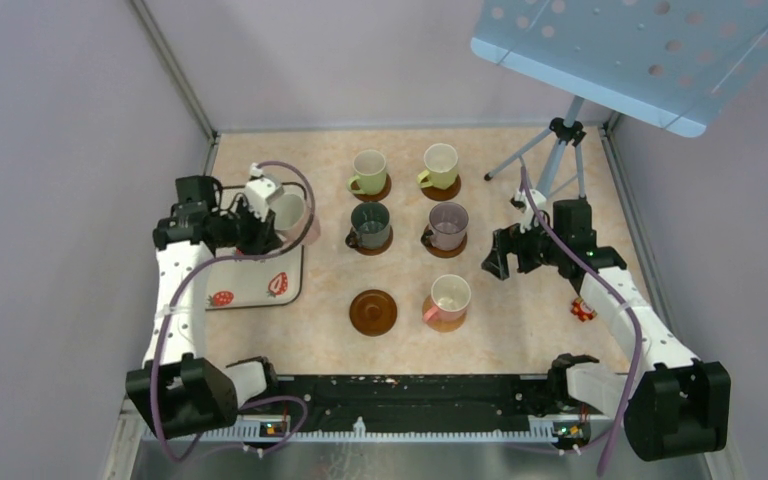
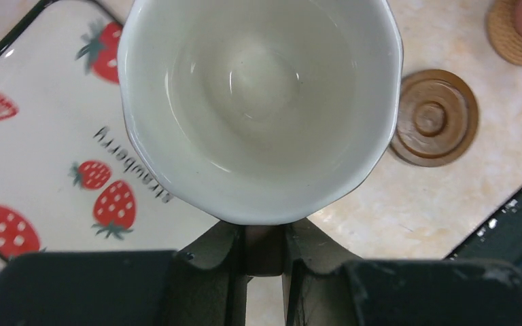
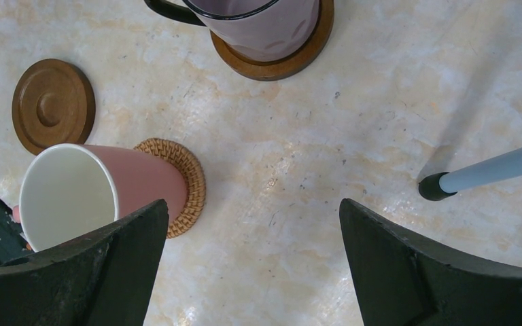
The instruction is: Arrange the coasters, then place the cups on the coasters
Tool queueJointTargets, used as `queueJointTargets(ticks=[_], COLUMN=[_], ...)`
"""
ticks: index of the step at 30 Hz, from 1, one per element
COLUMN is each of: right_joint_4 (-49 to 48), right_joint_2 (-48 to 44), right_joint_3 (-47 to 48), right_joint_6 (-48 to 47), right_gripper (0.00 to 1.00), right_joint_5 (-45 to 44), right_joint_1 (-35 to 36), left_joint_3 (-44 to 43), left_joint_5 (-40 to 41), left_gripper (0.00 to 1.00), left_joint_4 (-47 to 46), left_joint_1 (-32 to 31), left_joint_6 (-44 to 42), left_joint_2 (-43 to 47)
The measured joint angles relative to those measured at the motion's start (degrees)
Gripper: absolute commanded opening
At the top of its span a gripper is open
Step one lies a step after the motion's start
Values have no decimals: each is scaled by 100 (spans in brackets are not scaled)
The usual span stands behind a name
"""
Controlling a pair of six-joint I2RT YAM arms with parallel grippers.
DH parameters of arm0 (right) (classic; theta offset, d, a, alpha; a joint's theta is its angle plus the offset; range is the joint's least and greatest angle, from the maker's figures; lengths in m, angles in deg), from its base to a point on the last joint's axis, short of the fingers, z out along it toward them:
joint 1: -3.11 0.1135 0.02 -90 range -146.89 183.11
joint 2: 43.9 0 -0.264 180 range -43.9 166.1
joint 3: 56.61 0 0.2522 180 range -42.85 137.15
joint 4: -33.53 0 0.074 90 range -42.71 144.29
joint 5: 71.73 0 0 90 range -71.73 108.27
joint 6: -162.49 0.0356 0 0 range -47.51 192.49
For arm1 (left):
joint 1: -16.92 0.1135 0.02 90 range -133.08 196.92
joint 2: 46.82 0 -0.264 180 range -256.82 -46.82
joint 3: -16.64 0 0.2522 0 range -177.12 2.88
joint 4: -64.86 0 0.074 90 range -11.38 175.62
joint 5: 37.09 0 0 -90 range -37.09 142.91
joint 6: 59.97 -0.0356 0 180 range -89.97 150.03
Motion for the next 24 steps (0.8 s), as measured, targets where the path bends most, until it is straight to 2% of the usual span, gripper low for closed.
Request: queueJointTargets(ticks=[5, 10, 20, 24], right_joint_4=[0, 0, 0, 0], right_joint_2=[46, 59, 76, 127], right_joint_3=[0, 0, 0, 0], right_joint_6=[4, 4, 4, 4], right_gripper=[95, 95, 95, 95], right_joint_5=[-4, -22, -50, -70], right_joint_1=[0, 0, 0, 0], left_joint_3=[313, 745, 1106, 1097], left_joint_5=[118, 238, 1471, 1934], left_gripper=[0, 0, 0, 0], left_joint_4=[33, 37, -149, -245], left_joint_1=[-1397, -2332, -4183, -4802], left_joint_6=[216, 649, 1248, 1593], left_joint_2=[457, 846, 807, 485])
